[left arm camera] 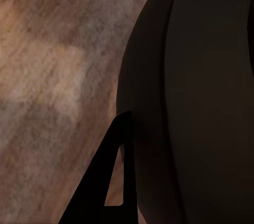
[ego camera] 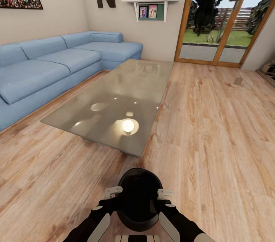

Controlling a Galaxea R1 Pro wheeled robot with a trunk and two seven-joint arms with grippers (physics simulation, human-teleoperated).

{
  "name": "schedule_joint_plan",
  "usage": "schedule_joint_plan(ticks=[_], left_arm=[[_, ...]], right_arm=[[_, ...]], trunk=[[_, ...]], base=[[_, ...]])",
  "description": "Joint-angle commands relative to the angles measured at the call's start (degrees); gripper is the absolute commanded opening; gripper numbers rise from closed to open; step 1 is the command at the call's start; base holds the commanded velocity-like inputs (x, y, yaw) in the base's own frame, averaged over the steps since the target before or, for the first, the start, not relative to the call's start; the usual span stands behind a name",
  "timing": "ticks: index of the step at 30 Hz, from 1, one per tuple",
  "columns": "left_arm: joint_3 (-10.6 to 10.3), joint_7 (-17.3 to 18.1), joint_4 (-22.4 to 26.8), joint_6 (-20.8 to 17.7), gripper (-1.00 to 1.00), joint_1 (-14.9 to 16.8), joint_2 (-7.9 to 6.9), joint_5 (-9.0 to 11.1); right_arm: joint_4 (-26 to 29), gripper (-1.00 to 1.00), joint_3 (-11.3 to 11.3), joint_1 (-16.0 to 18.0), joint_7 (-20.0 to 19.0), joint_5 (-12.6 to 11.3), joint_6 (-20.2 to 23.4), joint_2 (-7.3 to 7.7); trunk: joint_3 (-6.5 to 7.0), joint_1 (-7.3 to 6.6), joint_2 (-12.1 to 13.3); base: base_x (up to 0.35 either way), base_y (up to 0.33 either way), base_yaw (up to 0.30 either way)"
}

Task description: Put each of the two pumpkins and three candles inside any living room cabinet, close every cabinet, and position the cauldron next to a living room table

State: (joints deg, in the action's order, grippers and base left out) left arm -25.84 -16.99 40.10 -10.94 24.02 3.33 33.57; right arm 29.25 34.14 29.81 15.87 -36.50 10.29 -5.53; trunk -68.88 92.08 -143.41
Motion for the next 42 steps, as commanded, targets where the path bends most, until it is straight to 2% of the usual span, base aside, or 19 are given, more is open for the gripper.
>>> schedule_joint_plan(ticks=[1, 2, 3, 13, 28, 31, 33, 37, 39, 42], left_arm=[[0.88, 1.72, 0.31, 1.04, 1.0, 0.06, -1.57, 0.27], [0.88, 1.71, 0.32, 1.02, 1.0, 0.06, -1.57, 0.27], [0.88, 1.7, 0.33, 1.02, 1.0, 0.06, -1.57, 0.27], [0.88, 1.63, 0.33, 1.01, 1.0, 0.06, -1.57, 0.27], [0.88, 1.27, 0.28, 0.82, 1.0, 0.06, -1.58, 0.34], [1.07, 1.19, 0.25, 0.71, 1.0, 0.06, -1.68, 0.46], [2.32, 1.25, 0.25, 0.65, 1.0, 0.06, -1.74, 0.7], [8.11, 1.67, 0.24, 0.31, 1.0, 0.0, -1.72, 0.96], [10.16, 1.75, 0.04, 0.13, 1.0, -0.11, -1.74, 1.03], [11.1, 1.66, -0.27, 0.07, 1.0, -0.18, -1.75, 1.17]], right_arm=[[0.2, -1.0, 0.22, 0.09, 0.3, -2.17, -0.01, 0.87], [0.2, -1.0, 0.22, 0.08, 0.3, -2.18, -0.01, 0.87], [0.2, 1.0, 0.22, 0.08, 0.3, -2.17, -0.01, 0.87], [0.2, 1.0, 0.23, 0.09, 0.3, -2.19, -0.01, 0.79], [0.2, 1.0, 0.22, 0.08, 0.3, -2.21, 0.02, 0.79], [0.2, 1.0, 0.23, 0.08, 0.24, -2.24, 0.08, 0.77], [0.2, 1.0, 0.23, 0.09, 0.22, -2.25, 0.21, 0.78], [0.2, 1.0, 0.23, 0.08, 0.24, -2.25, 0.87, 0.64], [0.2, 1.0, 0.22, 0.08, 0.2, -2.25, 0.94, 0.67], [0.2, 1.0, 0.28, 0.07, 0.14, -2.25, 0.95, 0.69]], trunk=[[-0.05, -0.02, -0.03], [-0.05, -0.02, -0.03], [-0.05, -0.02, -0.03], [-0.05, -0.02, -0.03], [3.27, -0.43, 0.22], [3.81, -1.09, 1.43], [4.16, -1.53, 2.23], [4.88, -2.41, 3.83], [5.24, -2.85, 4.63], [5.78, -3.51, 5.84]], base=[[0.0, 0.0, 0.0], [0.0, 0.0, 0.0], [0.0, 0.0, 0.0], [0.0, 0.0, 0.0], [0.0, 0.0, 0.0], [0.0, 0.0, 0.0], [0.0, 0.0, 0.0], [0.0, 0.0, 0.0], [0.0, 0.0, 0.0], [0.0, 0.0, 0.0]])
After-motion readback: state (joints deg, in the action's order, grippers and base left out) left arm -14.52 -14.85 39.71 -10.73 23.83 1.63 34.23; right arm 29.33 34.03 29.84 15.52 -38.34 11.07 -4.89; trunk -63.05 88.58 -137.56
